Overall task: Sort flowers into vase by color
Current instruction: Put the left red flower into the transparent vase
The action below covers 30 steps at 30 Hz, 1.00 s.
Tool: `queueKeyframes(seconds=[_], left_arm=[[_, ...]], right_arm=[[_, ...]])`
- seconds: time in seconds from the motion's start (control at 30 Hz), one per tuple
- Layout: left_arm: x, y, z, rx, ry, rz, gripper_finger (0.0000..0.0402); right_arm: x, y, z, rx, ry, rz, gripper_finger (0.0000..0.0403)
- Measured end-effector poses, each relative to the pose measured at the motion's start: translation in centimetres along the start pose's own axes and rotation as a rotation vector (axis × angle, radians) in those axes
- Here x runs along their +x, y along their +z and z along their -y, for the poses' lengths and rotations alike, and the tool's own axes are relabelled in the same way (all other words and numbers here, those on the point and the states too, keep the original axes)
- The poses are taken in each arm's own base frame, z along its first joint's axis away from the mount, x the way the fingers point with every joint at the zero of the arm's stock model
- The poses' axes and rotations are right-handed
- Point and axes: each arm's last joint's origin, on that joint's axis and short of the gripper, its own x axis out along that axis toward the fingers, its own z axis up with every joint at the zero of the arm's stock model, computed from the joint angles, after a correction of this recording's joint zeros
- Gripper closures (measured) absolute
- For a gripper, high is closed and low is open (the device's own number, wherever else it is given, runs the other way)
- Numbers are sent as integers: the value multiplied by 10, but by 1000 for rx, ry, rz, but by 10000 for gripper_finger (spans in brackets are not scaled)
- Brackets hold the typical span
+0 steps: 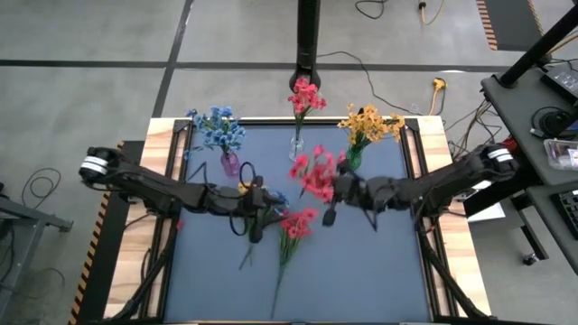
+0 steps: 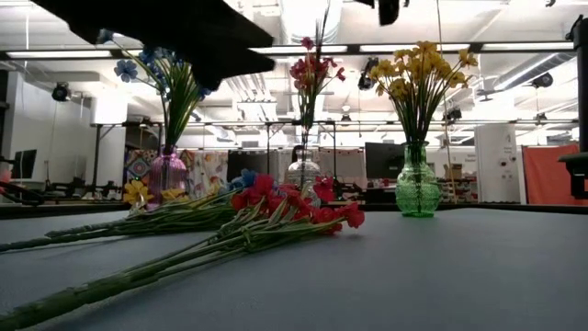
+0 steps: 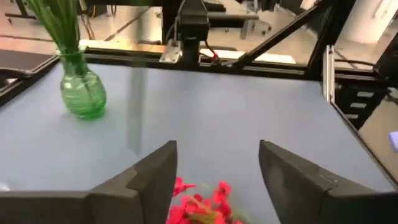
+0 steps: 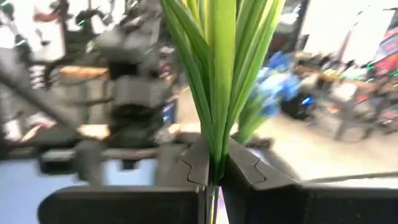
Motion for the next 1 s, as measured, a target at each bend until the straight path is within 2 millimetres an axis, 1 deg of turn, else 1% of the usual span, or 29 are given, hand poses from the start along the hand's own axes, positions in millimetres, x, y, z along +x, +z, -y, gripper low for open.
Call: queueKeyframes(seconds=[0.1, 0.2, 0.37, 0.5, 0.57, 0.67, 0.83, 1.0], left_arm=[[-16, 11, -3, 9, 28, -28, 178], [-30, 30, -5, 52, 101, -34, 174], [-47, 63, -6, 154, 205, -53, 174], [-51, 77, -7, 199, 255, -83, 174], [-49, 75, -7, 216, 264, -101, 174], [-45, 70, -7, 286, 262, -137, 174], [-43, 67, -7, 314, 271, -157, 174], [-43, 65, -8, 339, 295, -182, 174]], right_arm=[[-1, 14, 27, -44, -86, 49, 387], [4, 18, 56, -65, -171, 79, 387], [19, 10, 96, -39, -183, 117, 387], [29, 1, 118, -42, -261, 119, 387], [32, -4, 123, -31, -256, 119, 387], [35, -8, 123, -21, -239, 113, 387], [41, -6, 122, -22, -227, 117, 387], [54, -8, 121, -31, -226, 91, 387]])
